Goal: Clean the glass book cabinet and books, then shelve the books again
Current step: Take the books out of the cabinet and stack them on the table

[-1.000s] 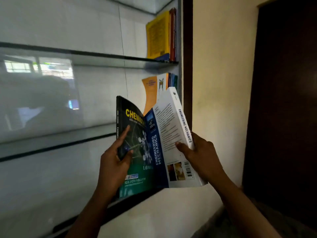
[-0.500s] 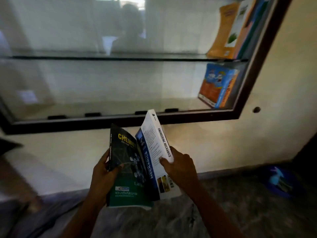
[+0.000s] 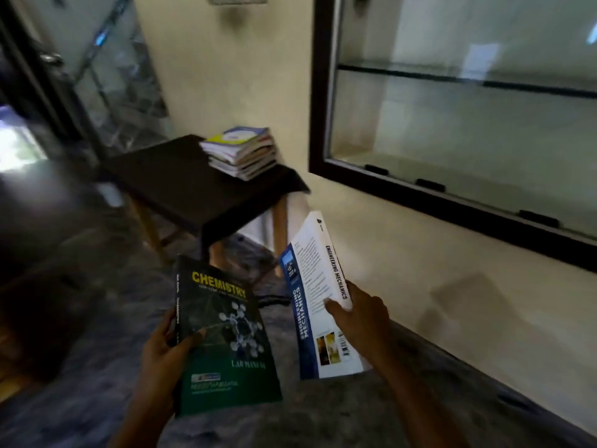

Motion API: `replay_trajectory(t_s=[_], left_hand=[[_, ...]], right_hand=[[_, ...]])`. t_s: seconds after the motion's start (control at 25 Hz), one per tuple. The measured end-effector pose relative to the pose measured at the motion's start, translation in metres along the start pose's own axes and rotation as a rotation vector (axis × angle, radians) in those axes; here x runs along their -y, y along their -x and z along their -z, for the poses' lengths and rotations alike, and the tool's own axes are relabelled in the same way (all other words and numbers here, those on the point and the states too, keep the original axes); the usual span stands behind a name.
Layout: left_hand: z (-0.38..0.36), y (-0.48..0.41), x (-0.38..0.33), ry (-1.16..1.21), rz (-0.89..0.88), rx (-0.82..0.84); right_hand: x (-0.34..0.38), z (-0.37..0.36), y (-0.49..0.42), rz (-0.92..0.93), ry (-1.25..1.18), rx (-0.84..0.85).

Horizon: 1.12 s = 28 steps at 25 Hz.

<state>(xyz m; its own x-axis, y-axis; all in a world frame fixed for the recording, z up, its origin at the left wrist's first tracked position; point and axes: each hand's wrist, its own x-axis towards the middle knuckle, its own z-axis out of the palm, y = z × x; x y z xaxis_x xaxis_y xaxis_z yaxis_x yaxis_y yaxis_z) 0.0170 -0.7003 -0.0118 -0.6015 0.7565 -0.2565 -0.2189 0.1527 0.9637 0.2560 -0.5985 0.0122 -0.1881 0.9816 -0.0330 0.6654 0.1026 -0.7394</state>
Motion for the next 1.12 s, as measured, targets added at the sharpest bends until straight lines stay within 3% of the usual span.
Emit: replay_trajectory(t_s=[0.2,0.6,0.76,1.12], left_hand=[[0.123,-0.062,-0.026,0.052,-0.01,-0.181],[0.293,-0.231,-0.08,0.08,-0.04,-0.217],[0.306,-0.333,-0.106,0.18,-0.04,-0.224],[0.248,-0.618,-0.216,0.164,-0.197,-0.019]], right_hand=[[0.108,-0.12,-0.051,0.082,-0.035,0.132],[0.261,-0.295,-0.151,0.05,0.017,0.236],[0.303,-0.331,-0.225,0.057,0.024,0.245],[0.425,-0.397,-0.474,0.039,0.105,0.017]])
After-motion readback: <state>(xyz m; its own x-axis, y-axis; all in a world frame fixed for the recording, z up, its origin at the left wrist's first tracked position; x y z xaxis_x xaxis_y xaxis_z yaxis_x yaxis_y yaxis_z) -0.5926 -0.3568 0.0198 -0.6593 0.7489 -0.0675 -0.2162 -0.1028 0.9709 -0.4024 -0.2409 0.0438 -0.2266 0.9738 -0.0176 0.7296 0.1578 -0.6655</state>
